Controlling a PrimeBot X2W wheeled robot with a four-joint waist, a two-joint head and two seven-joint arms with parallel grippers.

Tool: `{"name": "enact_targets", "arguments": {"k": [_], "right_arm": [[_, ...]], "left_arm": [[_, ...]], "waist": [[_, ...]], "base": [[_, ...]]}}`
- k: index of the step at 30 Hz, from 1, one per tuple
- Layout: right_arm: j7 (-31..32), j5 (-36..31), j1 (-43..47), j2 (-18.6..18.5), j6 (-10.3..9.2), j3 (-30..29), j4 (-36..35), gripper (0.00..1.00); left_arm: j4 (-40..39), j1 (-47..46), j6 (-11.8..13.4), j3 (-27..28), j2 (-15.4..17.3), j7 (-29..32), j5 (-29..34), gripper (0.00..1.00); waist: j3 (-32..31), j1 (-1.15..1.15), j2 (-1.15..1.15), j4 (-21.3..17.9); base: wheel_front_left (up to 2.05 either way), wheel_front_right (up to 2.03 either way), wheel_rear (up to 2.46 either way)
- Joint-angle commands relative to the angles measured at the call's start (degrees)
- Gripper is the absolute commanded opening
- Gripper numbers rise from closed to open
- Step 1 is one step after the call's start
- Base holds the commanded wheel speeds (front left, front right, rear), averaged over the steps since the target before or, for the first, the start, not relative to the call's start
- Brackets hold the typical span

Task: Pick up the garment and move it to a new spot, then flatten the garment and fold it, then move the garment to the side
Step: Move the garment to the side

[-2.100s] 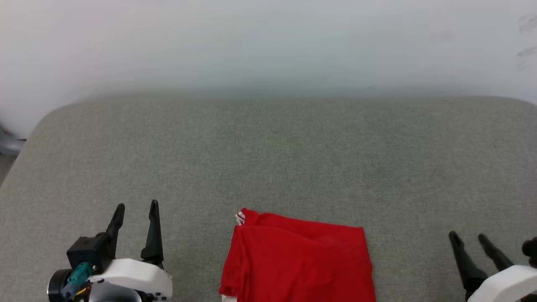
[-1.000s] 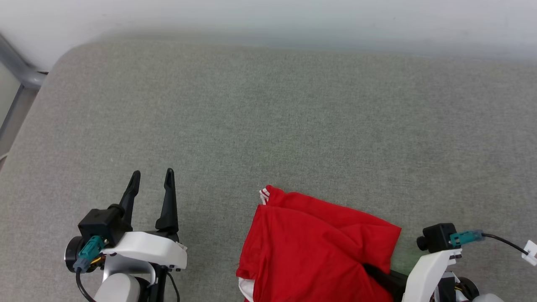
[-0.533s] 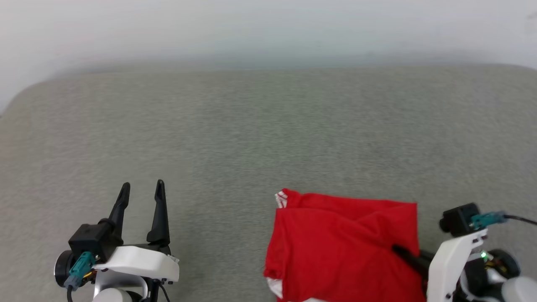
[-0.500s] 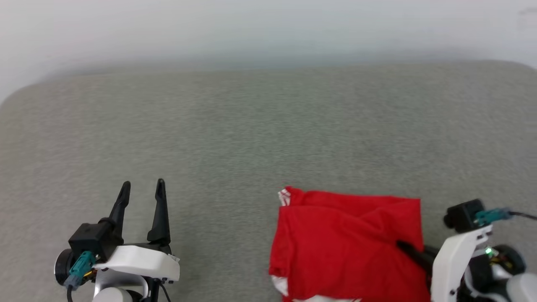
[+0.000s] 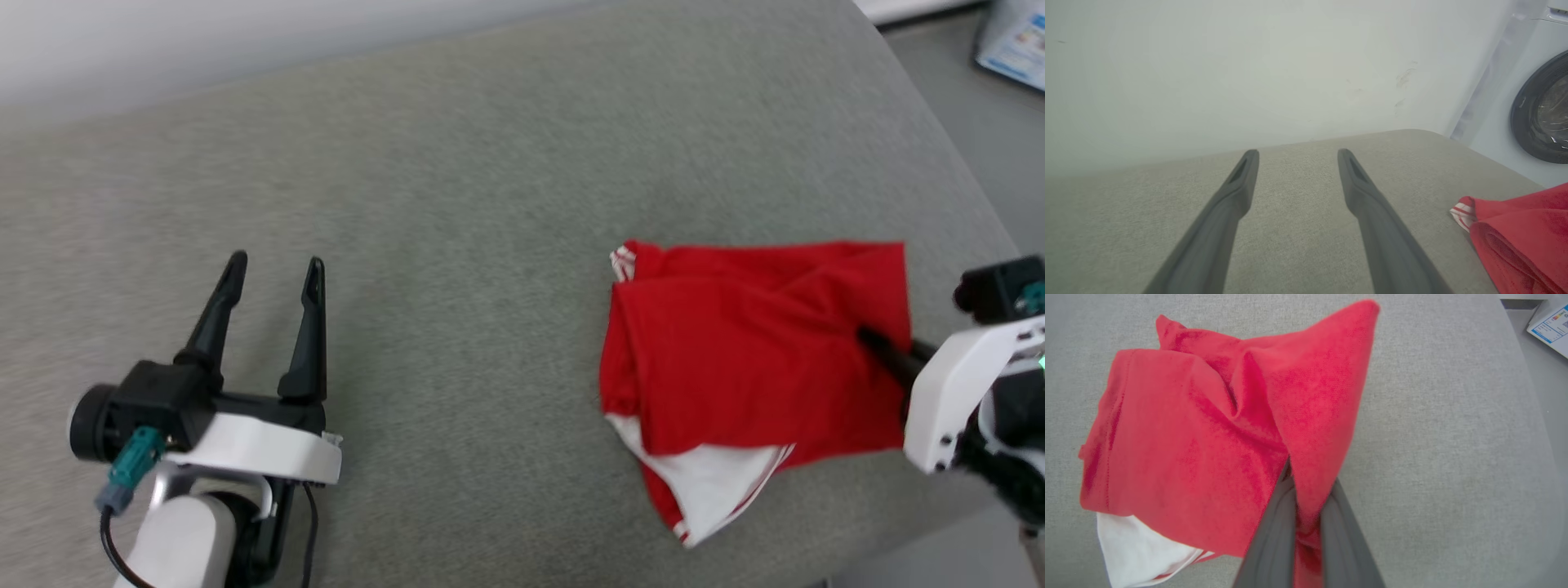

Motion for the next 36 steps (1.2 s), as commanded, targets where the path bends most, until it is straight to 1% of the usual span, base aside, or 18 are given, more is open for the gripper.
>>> {"name": "enact_targets", "arguments": {"k": [1,5,10,19,24,30,36], "right_arm": [[-0.9,-0.7,-2.4,0.8,-0.07,-1.0,0.9,0.00],[-2.7,-3.5,-7.2,2.0,-0.07,-3.7,4.2,0.00],[-4.9,-8.3,-13.4,1.3,-0.08,-9.1,10.3,0.00],[-10.4,-18.1,-23.1,-0.8,-0.08,-20.9,20.3,0.00],[-14.1,-23.4,-27.3,-0.5,-0.08,-26.7,25.3,0.00],[-16.9,-30.2,-30.5,1.3,-0.08,-34.1,30.1,0.00],[-19.6,-35.0,-32.0,3.1,-0.08,-40.7,34.8,0.00]], "left_arm": [[-1.0,-1.2,-0.1,0.1,0.8,0.6,0.6,1.00],[-4.5,-3.1,-0.2,0.0,2.8,3.0,1.6,1.00],[-8.2,-5.5,-0.9,-0.7,4.7,5.7,2.7,1.00],[-12.9,-10.2,-2.2,-1.8,6.7,8.6,3.7,1.00],[-14.4,-12.9,-2.9,-2.6,6.8,9.0,4.0,1.00],[-15.0,-14.9,-3.5,-3.4,6.8,8.6,4.2,1.00],[-13.6,-15.2,-3.5,-3.7,6.5,7.8,3.8,1.00]], "waist": [[5.7,0.00,0.00,-5.8],[9.6,0.00,0.00,-8.1],[14.0,0.00,0.00,-8.3],[20.6,0.00,0.00,-5.4],[23.8,0.00,0.00,-3.4],[26.7,0.00,0.00,-1.3],[26.8,0.00,0.00,0.1]], "base": [[0.00,0.00,0.00],[0.00,0.00,0.00],[0.00,0.00,0.00],[0.00,0.00,0.00],[0.00,0.00,0.00],[0.00,0.00,0.00],[0.00,0.00,0.00]]}}
